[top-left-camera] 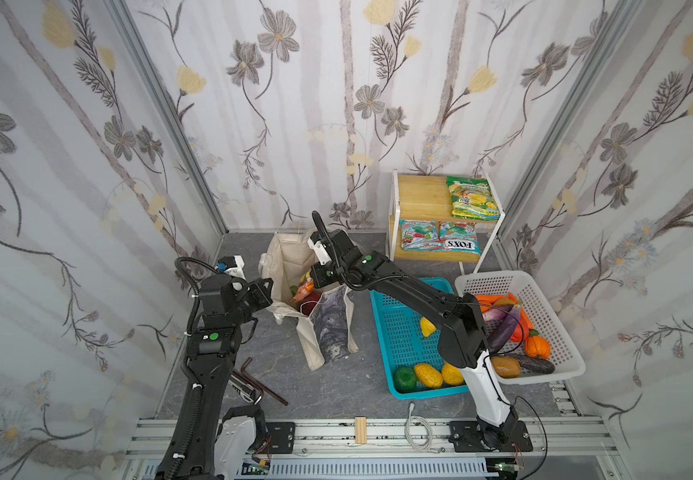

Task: Place the food into the grocery bag and tie it
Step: 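Open the right gripper to drop the candy bag onto the fruit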

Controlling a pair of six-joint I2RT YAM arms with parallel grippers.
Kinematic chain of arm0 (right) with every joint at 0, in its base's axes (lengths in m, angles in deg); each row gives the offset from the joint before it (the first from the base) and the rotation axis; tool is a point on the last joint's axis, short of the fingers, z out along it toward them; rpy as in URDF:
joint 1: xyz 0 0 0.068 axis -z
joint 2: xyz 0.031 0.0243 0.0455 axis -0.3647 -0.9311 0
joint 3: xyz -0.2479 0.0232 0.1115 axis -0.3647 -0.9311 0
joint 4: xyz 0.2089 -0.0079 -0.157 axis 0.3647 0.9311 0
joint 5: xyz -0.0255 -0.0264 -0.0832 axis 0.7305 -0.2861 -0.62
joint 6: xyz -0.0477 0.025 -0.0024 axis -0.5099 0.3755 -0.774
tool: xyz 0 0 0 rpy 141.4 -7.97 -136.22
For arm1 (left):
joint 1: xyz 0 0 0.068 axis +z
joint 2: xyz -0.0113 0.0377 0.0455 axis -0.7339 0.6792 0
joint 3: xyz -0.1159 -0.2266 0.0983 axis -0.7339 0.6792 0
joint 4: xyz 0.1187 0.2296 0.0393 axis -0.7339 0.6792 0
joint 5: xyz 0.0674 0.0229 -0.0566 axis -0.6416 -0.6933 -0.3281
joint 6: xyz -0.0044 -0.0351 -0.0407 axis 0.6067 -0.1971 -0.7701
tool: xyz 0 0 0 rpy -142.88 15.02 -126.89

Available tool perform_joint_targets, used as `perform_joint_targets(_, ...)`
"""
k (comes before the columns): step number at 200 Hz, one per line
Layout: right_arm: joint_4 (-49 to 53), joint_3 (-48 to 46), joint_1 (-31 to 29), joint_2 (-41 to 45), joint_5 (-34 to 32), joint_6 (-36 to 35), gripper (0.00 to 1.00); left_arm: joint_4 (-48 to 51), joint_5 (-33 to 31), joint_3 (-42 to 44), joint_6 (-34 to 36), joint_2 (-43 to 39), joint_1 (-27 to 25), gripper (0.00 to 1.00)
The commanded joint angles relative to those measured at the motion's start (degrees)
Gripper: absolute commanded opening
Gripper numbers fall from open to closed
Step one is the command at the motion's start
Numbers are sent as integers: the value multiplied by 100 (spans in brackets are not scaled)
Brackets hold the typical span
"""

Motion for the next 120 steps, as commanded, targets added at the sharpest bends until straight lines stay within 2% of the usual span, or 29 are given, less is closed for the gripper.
perform_joint_targets(1, 233, -26, -7, -81, -788, -184, 0, -228, -44, -47, 5, -7, 0, 0)
perform_joint_targets(44, 464, -95, -95, -165, -1330, -239, 0, -228, -74, -57, 4, 17, 3, 0)
perform_joint_targets(80, 602, -130, -100, -137, -1352, -176, 0, -252, -189, -101, -32, 69, 0, 0)
perform_joint_targets(120, 584, -202, -98, 109, -1323, -169, 11, -272, -135, -213, -50, 219, 2, 0)
